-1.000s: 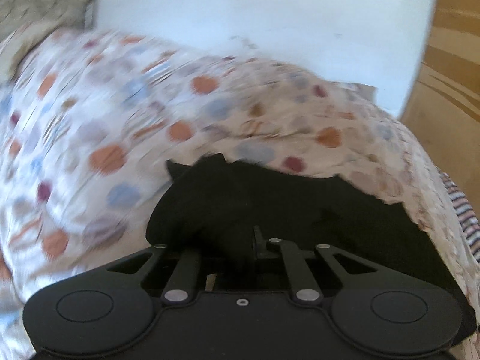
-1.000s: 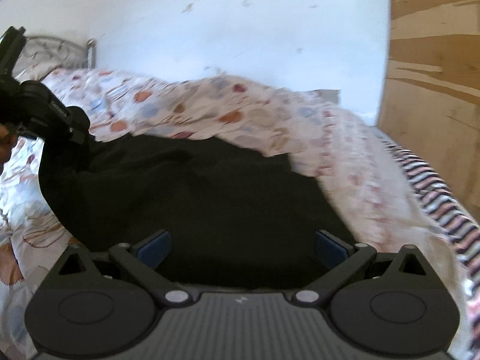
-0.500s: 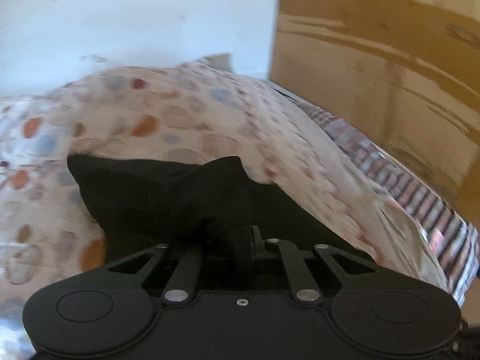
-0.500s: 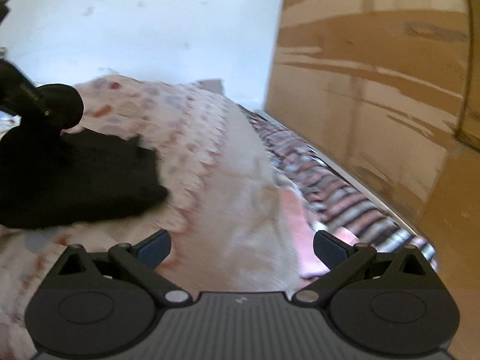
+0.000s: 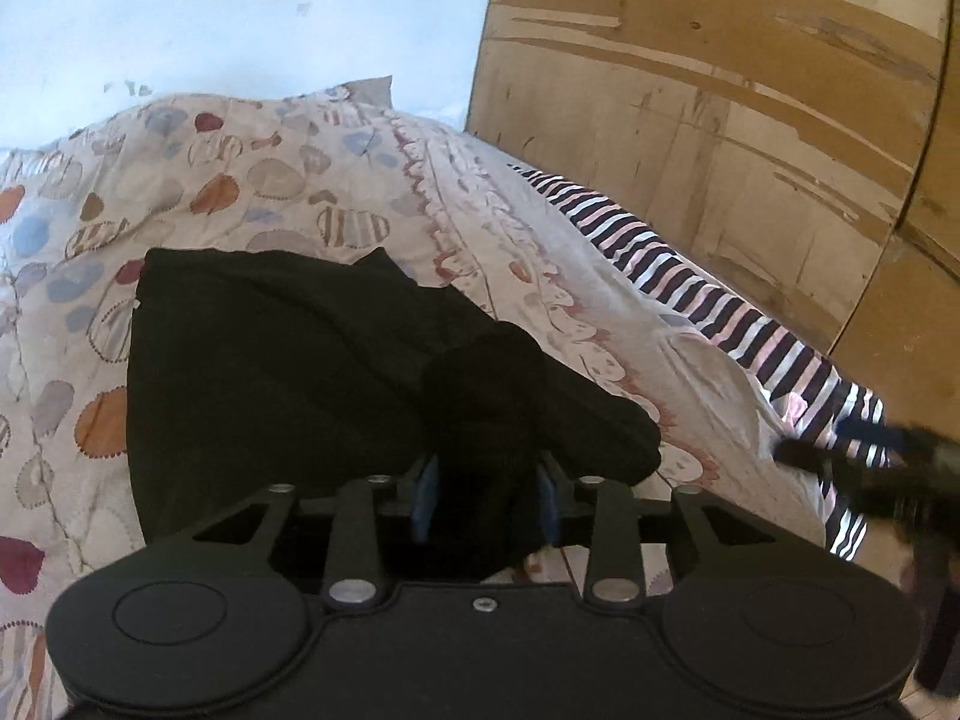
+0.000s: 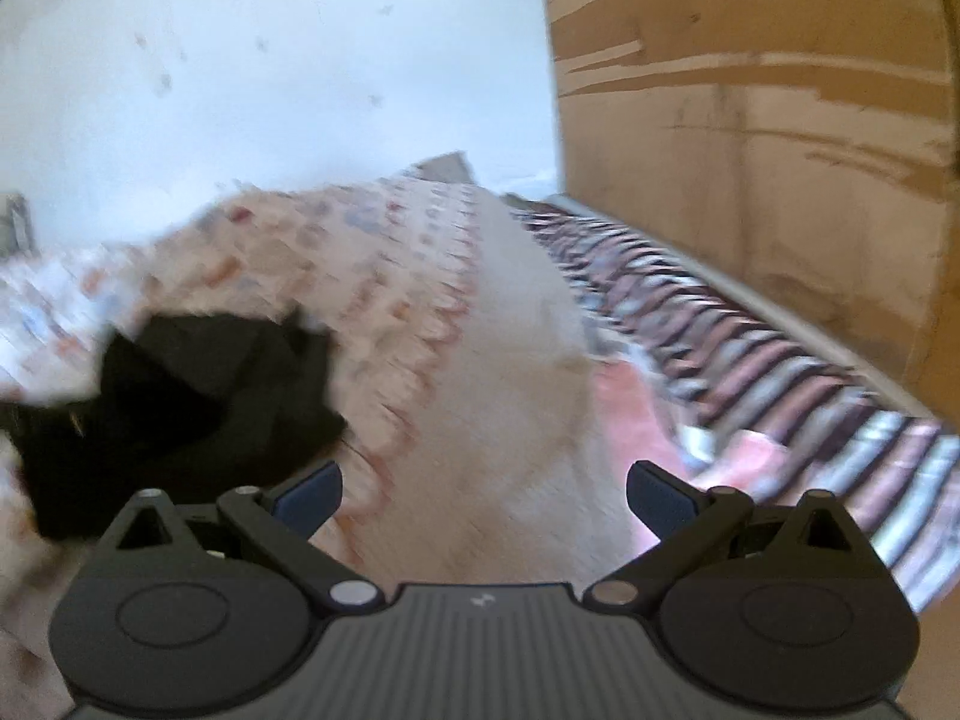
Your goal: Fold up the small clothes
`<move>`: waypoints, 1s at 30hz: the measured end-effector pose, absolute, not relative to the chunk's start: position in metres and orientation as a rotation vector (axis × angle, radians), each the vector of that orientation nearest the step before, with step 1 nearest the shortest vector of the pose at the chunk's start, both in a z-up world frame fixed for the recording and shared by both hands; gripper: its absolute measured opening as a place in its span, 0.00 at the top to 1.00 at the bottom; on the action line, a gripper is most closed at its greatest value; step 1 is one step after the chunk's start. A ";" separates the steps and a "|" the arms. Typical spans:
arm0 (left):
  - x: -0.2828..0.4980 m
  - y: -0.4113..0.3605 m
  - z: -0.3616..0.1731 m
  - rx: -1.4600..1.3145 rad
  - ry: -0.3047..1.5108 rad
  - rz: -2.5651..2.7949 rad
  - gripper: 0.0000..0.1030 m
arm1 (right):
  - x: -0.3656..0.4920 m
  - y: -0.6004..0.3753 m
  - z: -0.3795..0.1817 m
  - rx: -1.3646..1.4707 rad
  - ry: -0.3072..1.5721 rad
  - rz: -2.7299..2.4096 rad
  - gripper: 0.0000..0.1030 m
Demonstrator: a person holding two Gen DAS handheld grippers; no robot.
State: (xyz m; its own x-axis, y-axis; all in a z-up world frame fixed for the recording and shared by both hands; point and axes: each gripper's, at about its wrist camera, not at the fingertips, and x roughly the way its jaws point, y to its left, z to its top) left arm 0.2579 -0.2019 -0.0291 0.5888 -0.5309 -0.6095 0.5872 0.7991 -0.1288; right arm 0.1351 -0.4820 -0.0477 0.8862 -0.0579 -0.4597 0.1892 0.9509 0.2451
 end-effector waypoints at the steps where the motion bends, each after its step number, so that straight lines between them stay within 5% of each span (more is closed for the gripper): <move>1: 0.255 -0.203 -0.029 0.094 0.671 -0.647 0.65 | 0.146 -0.486 -0.044 0.327 0.470 -0.067 0.00; 8: 0.249 -0.206 -0.033 0.069 0.651 -0.648 0.74 | 0.254 -0.478 -0.018 0.324 0.535 0.277 0.01; 12: 0.247 -0.206 -0.034 0.071 0.641 -0.637 0.81 | 0.308 -0.458 -0.023 0.334 0.605 0.406 0.26; 15: 0.247 -0.206 -0.035 0.070 0.636 -0.630 0.88 | 0.333 -0.443 -0.029 0.367 0.653 0.493 0.31; 30: 0.237 -0.158 -0.018 -0.196 0.516 -0.556 0.92 | 0.379 -0.442 -0.067 0.735 0.847 0.567 0.17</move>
State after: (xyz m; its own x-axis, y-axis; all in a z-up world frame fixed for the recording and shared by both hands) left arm 0.2366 -0.1582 -0.0177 0.7267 -0.5486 -0.4134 0.4526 0.8351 -0.3127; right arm 0.3794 -0.4416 -0.0672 0.5458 0.7015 -0.4583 -0.1566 0.6227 0.7666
